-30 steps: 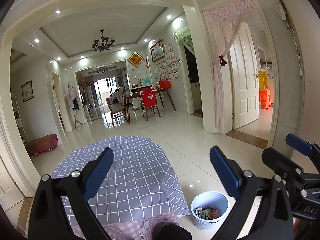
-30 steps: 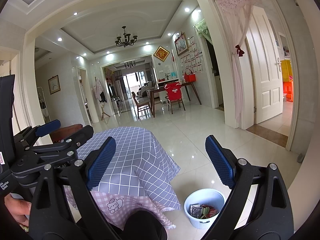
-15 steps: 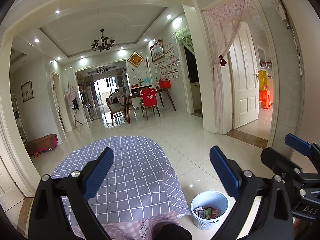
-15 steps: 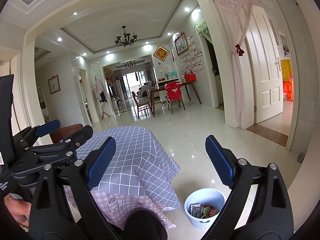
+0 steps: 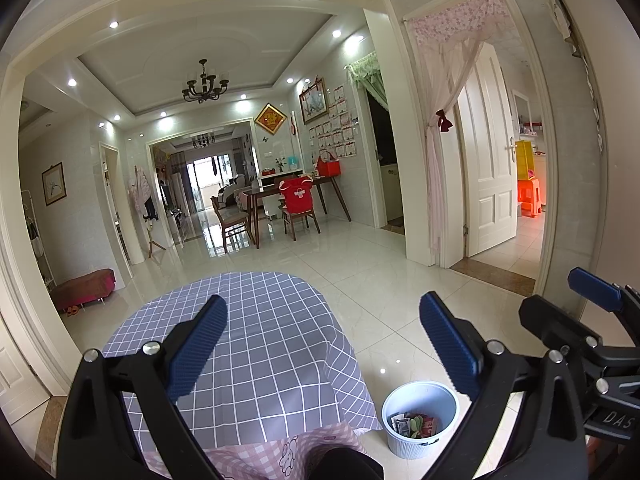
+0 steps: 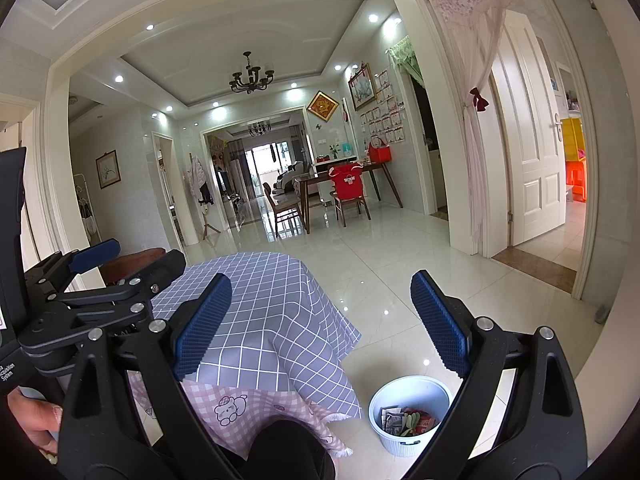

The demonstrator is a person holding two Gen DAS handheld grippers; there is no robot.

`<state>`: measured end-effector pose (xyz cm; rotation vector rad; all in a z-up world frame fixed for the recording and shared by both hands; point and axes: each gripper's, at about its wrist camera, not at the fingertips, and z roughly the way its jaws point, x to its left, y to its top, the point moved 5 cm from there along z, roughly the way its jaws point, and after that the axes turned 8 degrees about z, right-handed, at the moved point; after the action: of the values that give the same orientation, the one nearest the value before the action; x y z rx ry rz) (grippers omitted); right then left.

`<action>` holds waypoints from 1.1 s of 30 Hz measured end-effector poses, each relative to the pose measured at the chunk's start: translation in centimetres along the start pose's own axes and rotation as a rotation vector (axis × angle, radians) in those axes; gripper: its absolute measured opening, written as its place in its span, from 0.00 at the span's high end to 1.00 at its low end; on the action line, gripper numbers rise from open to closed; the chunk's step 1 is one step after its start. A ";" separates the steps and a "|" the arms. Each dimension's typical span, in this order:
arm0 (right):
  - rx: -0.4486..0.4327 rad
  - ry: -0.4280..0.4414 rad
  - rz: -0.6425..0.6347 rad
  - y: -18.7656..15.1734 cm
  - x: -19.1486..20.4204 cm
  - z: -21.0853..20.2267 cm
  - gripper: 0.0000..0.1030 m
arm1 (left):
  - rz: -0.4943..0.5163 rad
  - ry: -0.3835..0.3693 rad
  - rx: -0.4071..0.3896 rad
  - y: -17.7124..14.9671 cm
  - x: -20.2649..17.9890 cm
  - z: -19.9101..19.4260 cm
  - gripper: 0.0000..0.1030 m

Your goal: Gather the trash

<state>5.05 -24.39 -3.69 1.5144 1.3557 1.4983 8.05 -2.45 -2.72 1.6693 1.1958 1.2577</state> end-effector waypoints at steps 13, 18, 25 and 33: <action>0.001 0.000 0.001 0.0 0.0 0.0 0.13 | 0.002 0.000 0.000 0.0 0.1 0.0 0.08; 0.000 0.000 0.001 0.1 0.0 0.0 0.13 | 0.003 0.000 0.001 0.1 0.0 0.0 0.08; 0.014 -0.017 0.004 -0.2 -0.2 0.5 0.13 | 0.004 -0.017 0.006 0.2 0.0 0.7 0.08; 0.034 -0.065 0.006 -0.6 -0.8 2.5 0.13 | -0.007 -0.068 0.032 -1.6 0.6 3.9 0.08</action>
<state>7.44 -24.37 -4.91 1.5759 1.3465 1.4233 11.48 -1.48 -5.04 1.7160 1.1857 1.1733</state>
